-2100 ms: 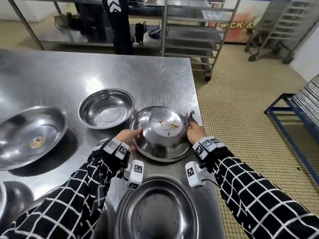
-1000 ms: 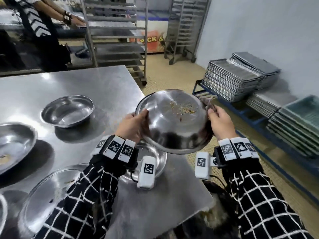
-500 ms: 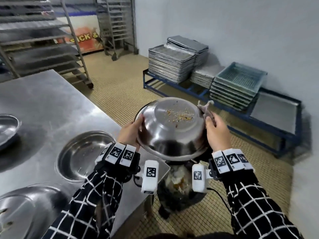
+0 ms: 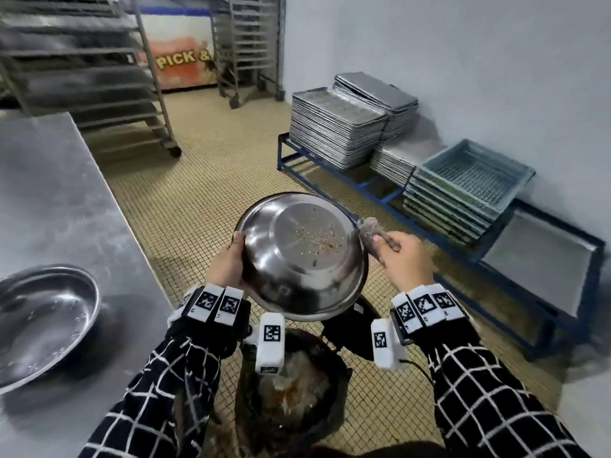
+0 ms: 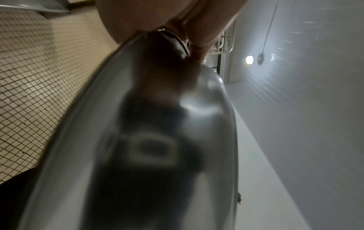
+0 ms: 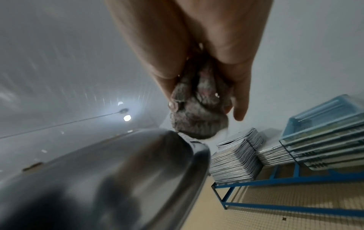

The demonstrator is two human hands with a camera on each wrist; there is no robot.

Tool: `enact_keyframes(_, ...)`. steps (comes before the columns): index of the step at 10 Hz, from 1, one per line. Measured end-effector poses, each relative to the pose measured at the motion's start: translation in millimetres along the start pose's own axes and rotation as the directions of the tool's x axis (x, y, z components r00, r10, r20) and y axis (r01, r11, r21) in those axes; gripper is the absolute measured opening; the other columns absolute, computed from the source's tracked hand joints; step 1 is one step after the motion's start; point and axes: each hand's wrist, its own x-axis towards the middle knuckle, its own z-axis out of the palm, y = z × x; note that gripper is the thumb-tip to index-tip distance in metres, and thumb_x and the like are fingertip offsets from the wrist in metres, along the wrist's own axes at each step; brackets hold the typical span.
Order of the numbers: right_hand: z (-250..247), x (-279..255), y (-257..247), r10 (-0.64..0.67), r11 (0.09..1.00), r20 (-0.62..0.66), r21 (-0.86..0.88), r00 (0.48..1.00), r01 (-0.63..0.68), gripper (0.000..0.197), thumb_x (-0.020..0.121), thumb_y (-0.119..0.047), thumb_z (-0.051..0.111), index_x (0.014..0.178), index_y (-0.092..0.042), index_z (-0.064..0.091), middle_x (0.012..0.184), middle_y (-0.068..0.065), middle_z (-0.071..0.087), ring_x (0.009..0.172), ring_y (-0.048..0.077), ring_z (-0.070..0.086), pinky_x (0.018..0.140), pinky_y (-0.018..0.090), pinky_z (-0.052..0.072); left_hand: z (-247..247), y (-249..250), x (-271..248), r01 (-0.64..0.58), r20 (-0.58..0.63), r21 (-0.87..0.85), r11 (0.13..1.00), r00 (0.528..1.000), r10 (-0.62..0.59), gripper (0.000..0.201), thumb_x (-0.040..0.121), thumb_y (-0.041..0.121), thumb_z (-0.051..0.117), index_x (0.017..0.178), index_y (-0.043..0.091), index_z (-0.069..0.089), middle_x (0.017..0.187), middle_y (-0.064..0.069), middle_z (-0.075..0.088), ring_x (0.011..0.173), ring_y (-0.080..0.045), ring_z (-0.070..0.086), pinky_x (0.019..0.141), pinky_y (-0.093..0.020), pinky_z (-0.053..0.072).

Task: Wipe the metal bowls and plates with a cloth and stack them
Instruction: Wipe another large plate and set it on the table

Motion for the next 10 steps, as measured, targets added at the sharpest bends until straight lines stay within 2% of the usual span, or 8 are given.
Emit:
enact_keyframes(1, 5, 54, -2, -0.127, 0.992, 0.107, 0.039, 0.986, 0.123, 0.024, 0.094, -0.025, 0.056, 0.111, -0.011, 0.066, 0.103, 0.006, 0.064, 0.096, 0.022, 0.058, 0.079, 0.022, 0.037, 9, -15, 12, 0.023, -0.085, -0.058, 0.998, 0.996, -0.028, 0.086, 0.034, 0.097, 0.053, 0.093, 0.036, 0.064, 0.123, -0.007, 0.063, 0.115, -0.030, 0.059, 0.099, -0.053, 0.045)
enact_keyframes(2, 22, 79, -15, -0.223, 0.973, 0.181, 0.095, 0.958, 0.209, 0.029, 0.096, -0.022, 0.054, 0.122, -0.013, 0.063, 0.118, 0.004, 0.066, 0.104, 0.017, 0.060, 0.085, 0.017, 0.039, 11, -12, 3, 0.015, -0.140, -0.104, 0.994, 0.990, -0.030, 0.081, 0.042, 0.094, 0.054, 0.097, 0.036, 0.063, 0.125, -0.008, 0.062, 0.116, -0.031, 0.059, 0.100, -0.053, 0.045)
enact_keyframes(3, 54, 102, -44, -0.401, 0.914, 0.294, 0.183, 0.867, 0.361, 0.032, 0.095, -0.020, 0.054, 0.127, -0.018, 0.061, 0.124, 0.002, 0.064, 0.112, 0.016, 0.059, 0.086, 0.007, 0.035, 15, 7, -22, -0.005, -0.244, -0.121, 0.993, 0.970, -0.024, 0.064, 0.056, 0.082, 0.049, 0.094, 0.033, 0.060, 0.126, -0.012, 0.060, 0.117, -0.034, 0.057, 0.101, -0.054, 0.044)
enact_keyframes(6, 110, 96, -36, -0.572, 0.780, 0.635, 0.223, 0.519, 0.585, 0.036, 0.093, -0.018, 0.057, 0.128, -0.025, 0.057, 0.124, 0.006, 0.063, 0.102, 0.018, 0.063, 0.091, 0.026, 0.051, 5, 47, -55, -0.055, -0.466, 0.043, 0.998, 0.882, 0.069, 0.043, 0.094, 0.058, 0.035, 0.095, 0.022, 0.057, 0.110, -0.017, 0.063, 0.102, -0.038, 0.062, 0.096, -0.050, 0.048)
enact_keyframes(7, 120, 85, -7, -0.544, 0.790, 0.698, 0.239, 0.466, 0.564, 0.030, 0.092, -0.015, 0.058, 0.121, -0.024, 0.063, 0.114, 0.000, 0.068, 0.072, -0.001, 0.061, 0.070, 0.013, 0.054, -6, 48, -57, -0.060, -0.467, -0.076, 0.995, 0.884, 0.018, 0.041, 0.091, 0.057, 0.043, 0.092, 0.021, 0.062, 0.106, -0.017, 0.066, 0.101, -0.039, 0.063, 0.095, -0.051, 0.049)
enact_keyframes(8, 121, 81, -4, -0.446, 0.886, 0.681, 0.244, 0.580, 0.395, 0.027, 0.094, -0.016, 0.055, 0.118, -0.025, 0.066, 0.105, 0.000, 0.071, 0.069, 0.002, 0.063, 0.064, 0.017, 0.057, -8, 53, -63, -0.071, -0.453, -0.130, 0.989, 0.891, 0.005, 0.032, 0.095, 0.048, 0.045, 0.085, 0.022, 0.060, 0.091, -0.011, 0.067, 0.090, -0.035, 0.065, 0.090, -0.048, 0.052)
enact_keyframes(9, 118, 88, -34, -0.320, 0.933, 0.498, 0.315, 0.806, 0.176, 0.025, 0.098, -0.022, 0.047, 0.118, -0.022, 0.063, 0.103, 0.000, 0.069, 0.079, 0.008, 0.065, 0.068, 0.026, 0.059, -9, 55, -67, -0.116, -0.433, -0.174, 0.978, 0.901, 0.030, 0.025, 0.096, 0.037, 0.049, 0.084, 0.019, 0.060, 0.083, -0.007, 0.065, 0.081, -0.031, 0.063, 0.078, -0.043, 0.058)
enact_keyframes(10, 116, 93, -65, -0.338, 0.912, 0.386, 0.360, 0.858, 0.197, 0.027, 0.099, -0.024, 0.047, 0.121, -0.019, 0.062, 0.100, -0.003, 0.067, 0.076, 0.006, 0.061, 0.070, 0.024, 0.057, -11, 55, -64, -0.129, -0.392, -0.179, 0.975, 0.919, 0.050, 0.025, 0.095, 0.037, 0.052, 0.081, 0.020, 0.064, 0.085, -0.008, 0.067, 0.088, -0.032, 0.063, 0.084, -0.048, 0.055)
